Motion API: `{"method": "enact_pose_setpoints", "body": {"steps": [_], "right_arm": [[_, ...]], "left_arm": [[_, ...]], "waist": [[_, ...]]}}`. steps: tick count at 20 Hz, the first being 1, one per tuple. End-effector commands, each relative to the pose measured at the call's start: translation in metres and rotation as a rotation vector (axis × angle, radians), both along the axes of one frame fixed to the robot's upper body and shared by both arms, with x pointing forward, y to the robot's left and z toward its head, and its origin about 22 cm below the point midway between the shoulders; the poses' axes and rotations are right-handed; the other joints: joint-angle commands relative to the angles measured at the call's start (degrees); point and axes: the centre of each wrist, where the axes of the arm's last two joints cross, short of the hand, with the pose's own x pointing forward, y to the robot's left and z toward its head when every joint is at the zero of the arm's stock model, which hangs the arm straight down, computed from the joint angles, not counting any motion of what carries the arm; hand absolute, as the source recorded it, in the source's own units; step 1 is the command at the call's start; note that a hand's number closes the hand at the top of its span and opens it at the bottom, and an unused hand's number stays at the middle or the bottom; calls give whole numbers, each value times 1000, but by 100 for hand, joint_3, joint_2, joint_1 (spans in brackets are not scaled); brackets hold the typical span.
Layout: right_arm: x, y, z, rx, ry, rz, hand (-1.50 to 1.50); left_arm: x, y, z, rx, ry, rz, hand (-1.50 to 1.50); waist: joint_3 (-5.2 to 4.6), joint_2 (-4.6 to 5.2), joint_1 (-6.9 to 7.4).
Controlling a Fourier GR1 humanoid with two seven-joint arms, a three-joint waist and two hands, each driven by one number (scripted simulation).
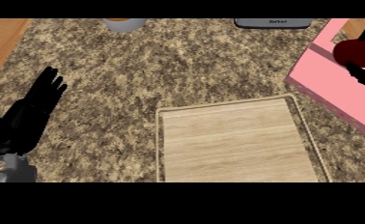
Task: Pick the can from the tray and place it in the cardboard box
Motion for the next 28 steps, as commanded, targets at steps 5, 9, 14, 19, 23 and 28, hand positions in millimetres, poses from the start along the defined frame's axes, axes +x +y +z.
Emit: {"method": "enact_pose_setpoints", "body": {"steps": [5,9,14,19,23,28], "right_arm": [[19,-20,-61,93,254,-136,-150],[14,-45,-58,86,294,-23,-150],[12,-40,-84,257,124,39,-150],[13,-53,-68,607,-60,-24,-150],[-7,-93,-56,752,-118,-55,-150],[-26,-144,-41,828,-152,-141,-150]], "left_arm": [[3,4,-5,-4,6,-2,0],[-7,6,-15,2,6,-14,0],[-13,1,-6,11,10,-8,0],[-9,4,-22,6,33,26,0],[-7,3,-6,-1,16,19,0],[-8,8,8,5,-3,-9,0]], "waist": [[-1,15,21],[-2,-8,-13],[0,-20,-36],[-5,-31,-149],[0,-33,-107],[4,-6,5]]}}
